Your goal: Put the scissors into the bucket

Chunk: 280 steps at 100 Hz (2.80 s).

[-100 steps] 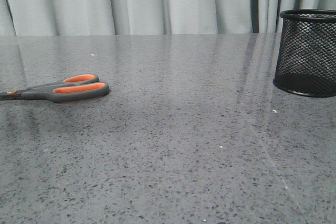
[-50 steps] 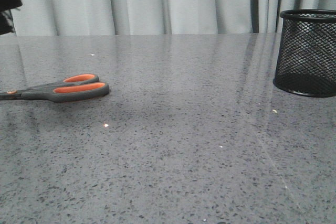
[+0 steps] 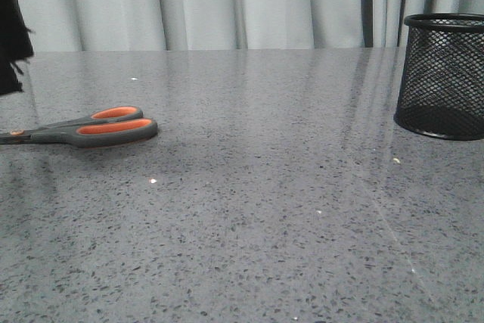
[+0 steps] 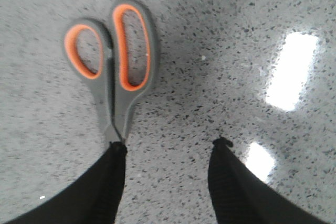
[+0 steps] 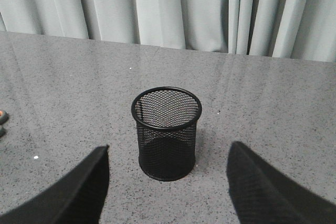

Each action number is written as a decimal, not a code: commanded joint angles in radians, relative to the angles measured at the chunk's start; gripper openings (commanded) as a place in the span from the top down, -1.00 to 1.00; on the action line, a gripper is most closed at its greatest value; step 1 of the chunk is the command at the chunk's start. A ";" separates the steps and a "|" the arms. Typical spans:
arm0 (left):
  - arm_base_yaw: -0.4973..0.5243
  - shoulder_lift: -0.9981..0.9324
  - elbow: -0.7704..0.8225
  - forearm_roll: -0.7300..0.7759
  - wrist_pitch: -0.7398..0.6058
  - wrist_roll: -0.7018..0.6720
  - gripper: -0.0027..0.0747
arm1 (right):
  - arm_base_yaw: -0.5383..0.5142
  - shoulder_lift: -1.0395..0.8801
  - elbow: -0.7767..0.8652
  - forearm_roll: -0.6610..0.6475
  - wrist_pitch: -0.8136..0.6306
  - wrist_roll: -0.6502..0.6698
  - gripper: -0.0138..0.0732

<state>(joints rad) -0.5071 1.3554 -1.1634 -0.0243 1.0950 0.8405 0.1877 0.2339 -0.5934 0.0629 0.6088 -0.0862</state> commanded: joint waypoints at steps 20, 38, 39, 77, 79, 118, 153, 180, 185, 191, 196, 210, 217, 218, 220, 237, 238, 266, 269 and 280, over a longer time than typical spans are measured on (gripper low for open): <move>0.026 0.079 -0.154 -0.043 -0.008 0.058 -0.31 | 0.022 0.022 -0.035 -0.003 -0.085 -0.010 -0.32; 0.026 0.135 -0.184 -0.047 0.057 0.133 -0.34 | 0.022 0.022 -0.035 -0.003 -0.079 -0.010 -0.32; 0.026 0.137 -0.184 -0.048 0.063 0.135 -0.34 | 0.022 0.022 -0.035 -0.003 -0.077 -0.010 -0.32; 0.101 0.175 -0.184 -0.056 0.063 0.210 -0.34 | 0.022 0.022 -0.035 0.023 -0.070 -0.010 -0.32; 0.112 0.175 -0.184 -0.060 0.060 0.210 -0.34 | 0.024 0.022 -0.035 0.023 -0.070 -0.010 -0.32; 0.173 0.201 -0.184 -0.214 0.058 0.330 -0.34 | 0.042 0.022 -0.026 0.023 -0.081 -0.010 -0.32; 0.173 0.255 -0.184 -0.206 0.068 0.330 -0.12 | 0.042 0.022 -0.009 0.023 -0.077 -0.010 -0.32; 0.173 0.279 -0.184 -0.206 0.051 0.330 -0.12 | 0.042 0.022 -0.009 0.023 -0.079 -0.010 -0.32; 0.173 0.281 -0.184 -0.206 0.050 0.330 -0.12 | 0.042 0.022 -0.009 0.023 -0.079 -0.010 -0.32; 0.173 0.283 -0.184 -0.206 0.050 0.330 -0.12 | 0.042 0.022 -0.009 0.023 -0.079 -0.010 -0.32; 0.173 0.286 -0.184 -0.206 0.050 0.330 -0.12 | 0.042 0.022 -0.009 0.023 -0.081 -0.010 -0.32; 0.173 0.297 -0.183 -0.206 0.048 0.330 -0.12 | 0.042 0.022 -0.009 0.023 -0.084 -0.010 -0.32; 0.173 0.304 -0.181 -0.206 0.046 0.330 -0.12 | 0.042 0.022 -0.009 0.023 -0.084 -0.010 -0.32; 0.173 0.304 -0.181 -0.206 0.046 0.330 -0.12 | 0.042 0.022 -0.009 0.023 -0.084 -0.010 -0.32; 0.173 0.304 -0.181 -0.204 0.043 0.330 -0.12 | 0.042 0.022 -0.009 0.023 -0.084 -0.010 -0.32; 0.173 0.312 -0.181 -0.197 -0.008 0.328 -0.12 | 0.042 0.022 -0.009 0.025 -0.084 -0.010 -0.32; 0.173 0.312 -0.181 -0.197 -0.011 0.328 -0.12 | 0.042 0.022 -0.009 0.025 -0.084 -0.010 -0.32; 0.173 0.314 -0.182 -0.158 -0.042 0.287 -0.13 | 0.042 0.022 -0.009 0.027 -0.084 -0.010 -0.32; 0.173 0.315 -0.182 -0.139 -0.042 0.267 -0.13 | 0.042 0.022 -0.009 0.027 -0.084 -0.010 -0.32; 0.186 0.326 -0.182 -0.130 0.000 0.242 -0.14 | 0.042 0.022 -0.009 0.027 -0.084 -0.010 -0.32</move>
<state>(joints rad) -0.3306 1.7106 -1.3204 -0.1529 1.0777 1.1141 0.2291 0.2339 -0.5805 0.0857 0.6086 -0.0862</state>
